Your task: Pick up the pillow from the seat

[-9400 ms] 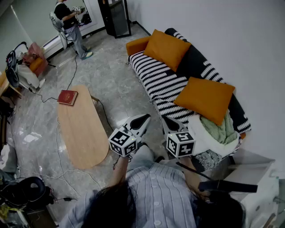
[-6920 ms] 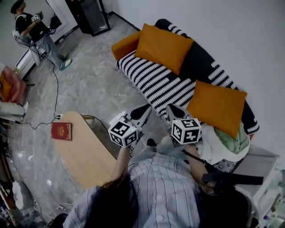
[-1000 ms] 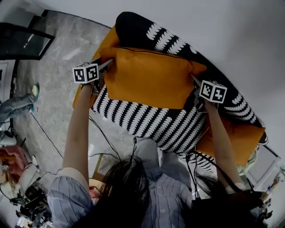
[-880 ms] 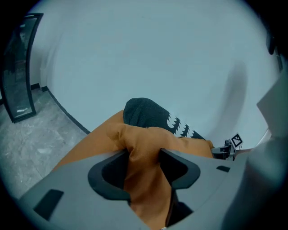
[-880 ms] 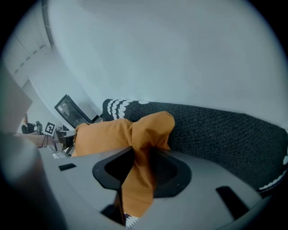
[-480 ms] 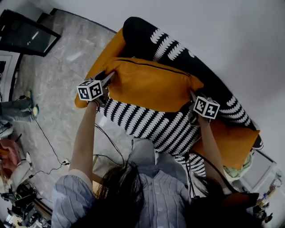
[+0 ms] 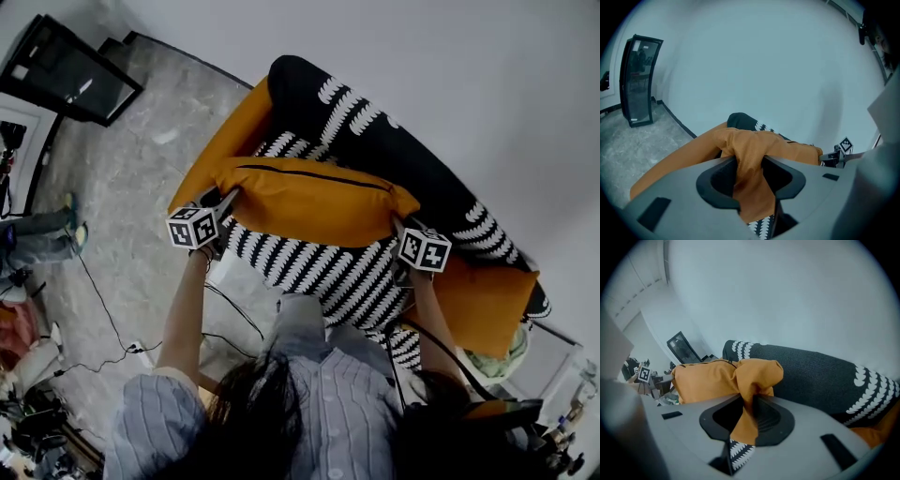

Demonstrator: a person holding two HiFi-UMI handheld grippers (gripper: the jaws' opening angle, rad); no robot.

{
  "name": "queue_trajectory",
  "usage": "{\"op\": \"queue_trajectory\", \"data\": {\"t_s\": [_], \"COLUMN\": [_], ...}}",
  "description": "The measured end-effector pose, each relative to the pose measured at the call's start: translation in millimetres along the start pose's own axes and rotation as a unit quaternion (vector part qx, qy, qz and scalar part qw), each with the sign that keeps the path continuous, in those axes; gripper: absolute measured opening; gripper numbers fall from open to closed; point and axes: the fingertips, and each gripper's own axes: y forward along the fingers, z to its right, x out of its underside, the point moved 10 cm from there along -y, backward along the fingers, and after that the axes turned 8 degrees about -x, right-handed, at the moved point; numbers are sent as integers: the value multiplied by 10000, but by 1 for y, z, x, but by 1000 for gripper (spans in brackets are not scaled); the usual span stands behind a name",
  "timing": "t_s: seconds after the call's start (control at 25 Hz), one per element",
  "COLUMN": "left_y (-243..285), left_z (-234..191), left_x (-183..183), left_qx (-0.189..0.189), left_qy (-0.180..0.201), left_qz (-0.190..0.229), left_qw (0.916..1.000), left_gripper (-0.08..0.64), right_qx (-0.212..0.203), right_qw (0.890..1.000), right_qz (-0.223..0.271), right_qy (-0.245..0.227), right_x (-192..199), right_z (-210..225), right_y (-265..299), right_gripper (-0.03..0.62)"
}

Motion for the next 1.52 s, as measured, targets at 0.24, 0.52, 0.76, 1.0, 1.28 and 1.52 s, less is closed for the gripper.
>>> {"op": "queue_trajectory", "data": {"t_s": [0.24,0.52,0.76,1.0,1.28,1.52], "left_y": [-54,-120,-171,-226,-278,-318], "left_z": [24,64,98,133,167,197], "left_x": [12,3,-3,18,67,113], "left_qx": [-45,14,-46,-213,-516,-790], "left_qy": [-110,41,273,359,240,120], "left_qz": [355,1002,1471,1695,1826,1916], "left_qw": [9993,9950,9887,9846,9815,9782], "left_gripper": [169,167,167,167,167,167], "right_qx": [-114,-355,-617,-862,-1076,-1310], "right_qw": [9993,9956,9913,9871,9839,9813], "right_qz": [349,786,1017,1111,1088,939], "right_qy": [-118,-370,-565,-763,-920,-1049], "right_x": [-6,-8,-1,19,52,83], "right_z": [-14,-31,-38,-41,-37,-30], "right_y": [-42,-105,-148,-190,-222,-244], "right_gripper": [75,75,75,75,75,75]}}
